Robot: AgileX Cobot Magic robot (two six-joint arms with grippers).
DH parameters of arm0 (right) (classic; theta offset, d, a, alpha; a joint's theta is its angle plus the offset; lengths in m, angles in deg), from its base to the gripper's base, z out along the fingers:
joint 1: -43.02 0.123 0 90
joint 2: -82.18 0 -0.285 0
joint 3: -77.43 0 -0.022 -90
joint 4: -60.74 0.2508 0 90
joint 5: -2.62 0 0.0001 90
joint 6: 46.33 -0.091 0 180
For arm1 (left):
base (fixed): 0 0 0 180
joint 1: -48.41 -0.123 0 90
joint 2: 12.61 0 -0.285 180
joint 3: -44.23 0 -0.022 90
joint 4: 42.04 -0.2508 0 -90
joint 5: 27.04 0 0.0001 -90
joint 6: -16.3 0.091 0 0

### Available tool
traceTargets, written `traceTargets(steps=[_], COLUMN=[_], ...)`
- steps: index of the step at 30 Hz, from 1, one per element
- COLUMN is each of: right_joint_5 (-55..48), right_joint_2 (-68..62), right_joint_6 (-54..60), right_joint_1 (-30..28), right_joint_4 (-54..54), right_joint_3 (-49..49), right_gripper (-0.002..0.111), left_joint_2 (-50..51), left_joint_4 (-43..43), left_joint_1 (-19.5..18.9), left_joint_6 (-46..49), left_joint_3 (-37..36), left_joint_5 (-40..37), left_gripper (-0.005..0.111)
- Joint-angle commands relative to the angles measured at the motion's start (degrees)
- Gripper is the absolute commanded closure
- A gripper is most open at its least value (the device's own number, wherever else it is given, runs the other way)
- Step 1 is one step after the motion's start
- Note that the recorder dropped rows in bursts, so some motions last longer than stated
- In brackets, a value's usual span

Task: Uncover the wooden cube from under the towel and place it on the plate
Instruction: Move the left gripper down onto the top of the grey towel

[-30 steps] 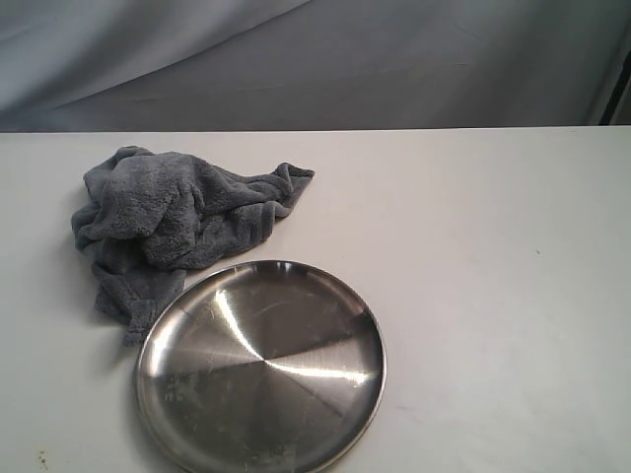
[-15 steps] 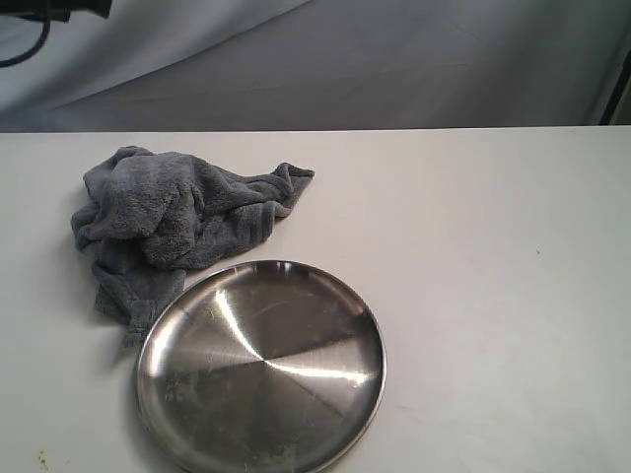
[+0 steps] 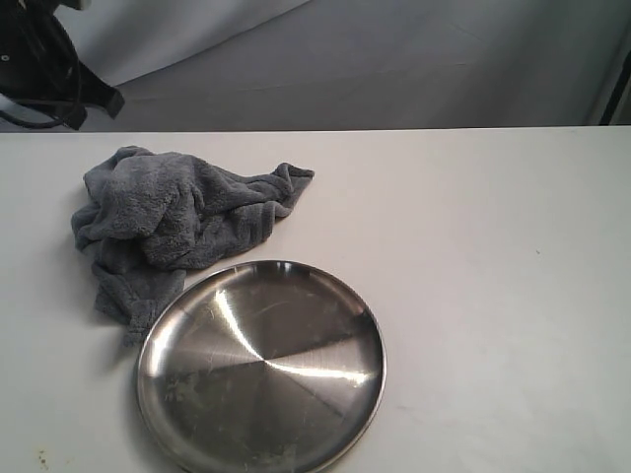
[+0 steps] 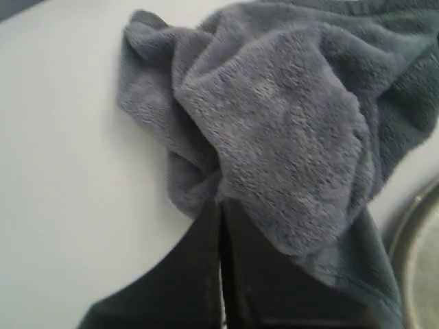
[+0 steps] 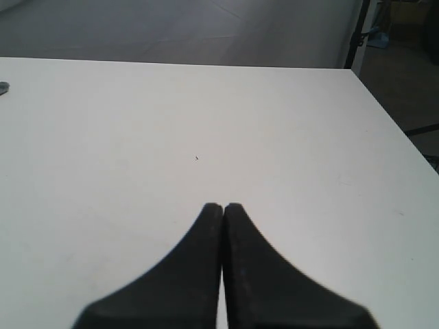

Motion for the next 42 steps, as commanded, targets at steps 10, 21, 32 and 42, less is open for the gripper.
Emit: traceTargets(steps=[10, 21, 32, 42], right_joint_5=[0.37, 0.37, 0.37, 0.37], right_joint_2=[0.32, 0.32, 0.32, 0.32], right_joint_6=[0.04, 0.04, 0.04, 0.04], right_joint_1=[0.11, 0.11, 0.11, 0.11], right_joint_4=[-0.22, -0.22, -0.22, -0.22], right_joint_3=[-0.21, -0.21, -0.21, -0.21], right_gripper=[0.108, 0.108, 0.108, 0.108], left_joint_2=[5.94, 5.94, 5.94, 5.94], left_joint_4=[23.04, 32.09, 31.8, 28.8], left_joint_1=[0.2, -0.03, -4.24, -13.47], left_joint_6=[13.74, 20.94, 20.79, 17.74], left_joint_3=[0.27, 0.27, 0.27, 0.27], left_joint_5=[3.71, 29.42, 37.5, 27.37], left_gripper=[0.107, 0.107, 0.107, 0.107])
